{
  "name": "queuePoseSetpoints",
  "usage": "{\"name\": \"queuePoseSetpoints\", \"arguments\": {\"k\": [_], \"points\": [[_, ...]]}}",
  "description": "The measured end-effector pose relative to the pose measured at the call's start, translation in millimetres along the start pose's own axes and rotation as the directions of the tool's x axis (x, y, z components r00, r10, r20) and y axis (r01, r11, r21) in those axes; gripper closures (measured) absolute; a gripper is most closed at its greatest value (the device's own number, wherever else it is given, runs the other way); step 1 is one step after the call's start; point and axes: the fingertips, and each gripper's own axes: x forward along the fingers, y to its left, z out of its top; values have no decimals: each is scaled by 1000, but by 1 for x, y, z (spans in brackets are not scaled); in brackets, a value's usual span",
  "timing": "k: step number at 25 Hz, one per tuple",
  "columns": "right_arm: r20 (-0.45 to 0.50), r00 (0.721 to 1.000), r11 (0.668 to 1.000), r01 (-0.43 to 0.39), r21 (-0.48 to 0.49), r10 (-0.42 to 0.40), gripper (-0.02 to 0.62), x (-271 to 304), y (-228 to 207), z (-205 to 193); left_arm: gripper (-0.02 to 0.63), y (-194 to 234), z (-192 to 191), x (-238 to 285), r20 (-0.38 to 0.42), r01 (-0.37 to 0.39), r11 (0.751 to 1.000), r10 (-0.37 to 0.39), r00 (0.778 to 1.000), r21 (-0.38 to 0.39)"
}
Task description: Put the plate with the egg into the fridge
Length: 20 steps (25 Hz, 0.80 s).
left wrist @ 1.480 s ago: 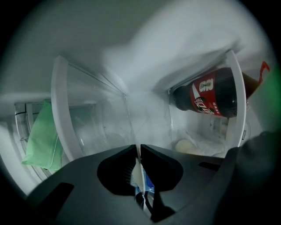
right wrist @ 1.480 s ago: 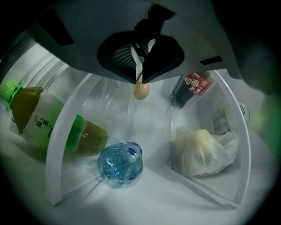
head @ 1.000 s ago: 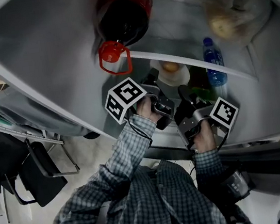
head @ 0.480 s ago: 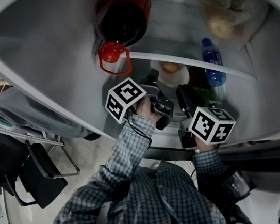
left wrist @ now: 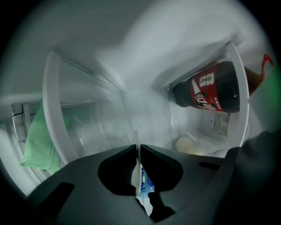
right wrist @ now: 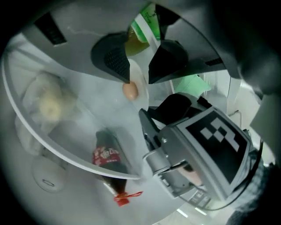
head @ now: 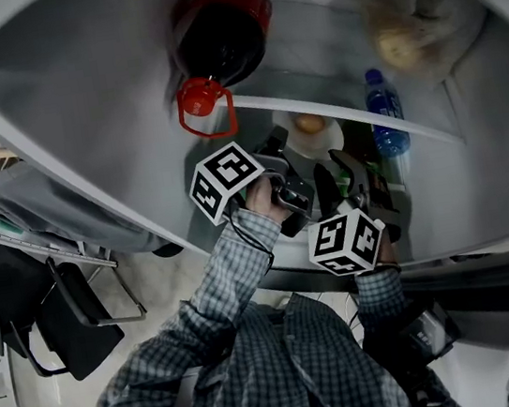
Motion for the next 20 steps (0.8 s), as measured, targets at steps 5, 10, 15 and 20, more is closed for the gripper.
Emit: {"name": "queuePoseSetpoints", "arguments": {"k": [5, 10, 15, 20], "points": [[-15, 999, 984, 40, -174, -43, 479, 10, 7, 8, 577, 1, 0, 0, -1, 2, 1000, -2, 1000, -9], [-26, 997, 970, 70, -232, -78, 480, 16, 9, 10, 577, 1, 0, 0, -3, 12, 1000, -12, 1000, -21], [-47, 995, 956, 74, -283, -91, 581, 18, 10, 9, 577, -1, 0, 0, -8, 31, 999, -32, 999, -32], [-55, 992, 955, 90, -282, -110, 583, 21, 4, 5, 577, -5, -5, -2, -35, 59, 998, -60, 998, -20]]}}
